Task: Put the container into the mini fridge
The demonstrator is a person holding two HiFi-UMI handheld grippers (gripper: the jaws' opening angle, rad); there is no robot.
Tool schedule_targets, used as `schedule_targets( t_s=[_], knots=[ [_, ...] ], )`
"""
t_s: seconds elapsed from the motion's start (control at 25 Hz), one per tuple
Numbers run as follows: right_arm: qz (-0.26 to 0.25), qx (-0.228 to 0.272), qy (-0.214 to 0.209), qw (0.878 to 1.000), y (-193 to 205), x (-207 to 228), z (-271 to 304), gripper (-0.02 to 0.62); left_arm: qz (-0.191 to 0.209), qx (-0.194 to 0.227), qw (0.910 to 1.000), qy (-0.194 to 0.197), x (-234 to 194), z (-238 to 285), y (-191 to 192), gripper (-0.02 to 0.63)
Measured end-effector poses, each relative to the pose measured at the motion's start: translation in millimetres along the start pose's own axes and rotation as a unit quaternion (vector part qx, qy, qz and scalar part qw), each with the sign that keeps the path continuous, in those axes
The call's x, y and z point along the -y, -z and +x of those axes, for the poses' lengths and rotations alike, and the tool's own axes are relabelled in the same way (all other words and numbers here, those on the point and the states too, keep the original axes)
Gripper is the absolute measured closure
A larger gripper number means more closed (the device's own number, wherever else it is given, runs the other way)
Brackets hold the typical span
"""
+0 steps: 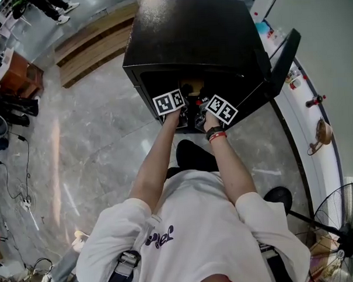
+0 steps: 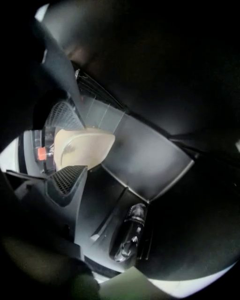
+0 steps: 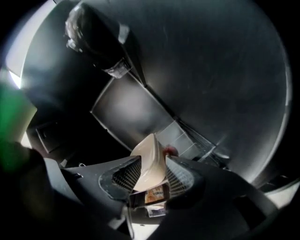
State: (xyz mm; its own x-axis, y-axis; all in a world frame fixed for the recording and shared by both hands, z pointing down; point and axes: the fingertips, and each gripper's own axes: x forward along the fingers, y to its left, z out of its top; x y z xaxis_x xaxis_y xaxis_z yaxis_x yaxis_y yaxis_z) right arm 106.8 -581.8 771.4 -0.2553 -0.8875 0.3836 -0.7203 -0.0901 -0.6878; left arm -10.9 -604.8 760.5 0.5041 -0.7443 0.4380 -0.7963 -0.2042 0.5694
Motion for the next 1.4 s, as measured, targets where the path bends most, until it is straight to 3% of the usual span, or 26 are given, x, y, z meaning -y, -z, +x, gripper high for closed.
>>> schedule_targets(
  t_s=[0.6, 1.4],
  knots=[
    [-0.047, -0.024, 0.009, 0.999, -9, -74, -125, 0.439, 0.061, -0.011, 0.9981, 0.003, 72, -136, -2, 0.379],
    [-0.164, -0.004, -0.024, 0.986, -17, -147, -289, 0.439, 0.148, 0.039, 0.9881, 0.012, 141, -313, -8, 0.38]
  ],
)
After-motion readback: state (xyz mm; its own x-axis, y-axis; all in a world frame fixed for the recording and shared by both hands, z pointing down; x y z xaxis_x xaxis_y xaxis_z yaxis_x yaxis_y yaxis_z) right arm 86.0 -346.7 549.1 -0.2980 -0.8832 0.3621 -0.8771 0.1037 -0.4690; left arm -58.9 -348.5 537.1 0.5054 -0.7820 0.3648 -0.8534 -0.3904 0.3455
